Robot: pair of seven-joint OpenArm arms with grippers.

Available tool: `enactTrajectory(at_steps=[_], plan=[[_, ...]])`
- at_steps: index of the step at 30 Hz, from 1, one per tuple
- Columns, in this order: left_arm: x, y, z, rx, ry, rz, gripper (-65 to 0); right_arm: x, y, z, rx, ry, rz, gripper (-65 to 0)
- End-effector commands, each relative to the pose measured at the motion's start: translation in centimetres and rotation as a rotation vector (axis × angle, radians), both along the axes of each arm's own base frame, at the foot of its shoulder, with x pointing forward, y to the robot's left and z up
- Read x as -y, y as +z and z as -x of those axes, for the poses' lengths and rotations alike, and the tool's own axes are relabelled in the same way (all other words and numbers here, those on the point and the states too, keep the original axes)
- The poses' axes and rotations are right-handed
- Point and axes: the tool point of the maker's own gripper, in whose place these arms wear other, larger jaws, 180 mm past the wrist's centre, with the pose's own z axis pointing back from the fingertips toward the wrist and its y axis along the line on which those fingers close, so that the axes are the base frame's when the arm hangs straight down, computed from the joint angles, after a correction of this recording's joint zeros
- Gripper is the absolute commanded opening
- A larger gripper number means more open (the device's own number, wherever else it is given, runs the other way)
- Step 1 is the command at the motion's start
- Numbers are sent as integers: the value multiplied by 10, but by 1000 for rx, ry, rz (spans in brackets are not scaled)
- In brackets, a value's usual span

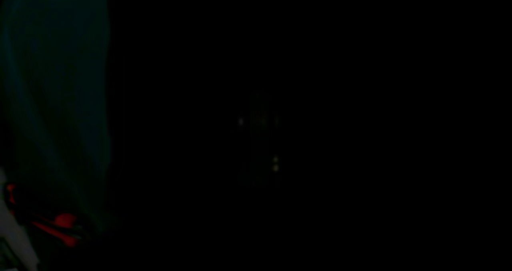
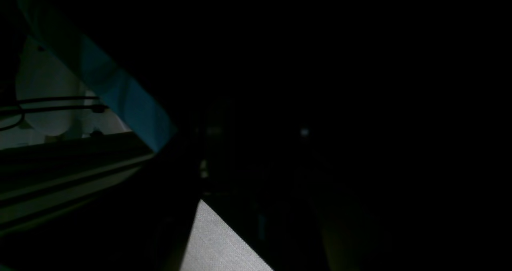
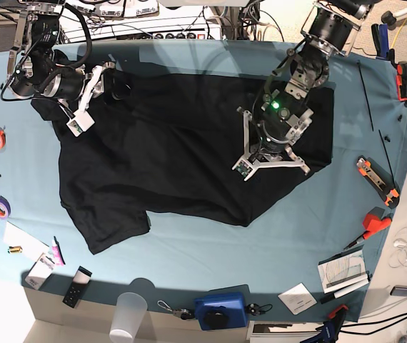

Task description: Layout the t-shirt on the table in an organized manner, then fold the t-shirt properly

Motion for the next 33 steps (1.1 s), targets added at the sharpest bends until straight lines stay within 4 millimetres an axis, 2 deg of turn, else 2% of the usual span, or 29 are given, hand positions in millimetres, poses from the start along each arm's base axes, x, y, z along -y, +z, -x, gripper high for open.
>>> enactTrajectory(at_steps=[1,7,15,19,20,23,25,26,33], plan=[[-11,5,-6,24,35,-40,-650,1,10,-7,39,2,-8,-448],[-30,23,-26,119,96,-132,-650,1,10,-7,39,1,-8,-448],[-32,51,-53,193,106,-135,-650,1,10,-7,39,2,-8,-448],[-39,43,-45,115,135,-164,-650,1,10,-7,39,1,-8,-448],[-41,40,-41,88,145,-178,-635,1,10,-7,39,1,-8,-449],[-43,38,-36,61,176,-166,-420,1,10,-7,40,1,-9,-448],[-36,34,-32,41,189,-108,-319,1,10,-7,41,0,-10,-448],[-31,31,-27,20,177,-84,-304,1,10,-7,41,0,-10,-448],[0,16,0,-99,94,54,-305,1,10,-7,41,0,-10,-448]])
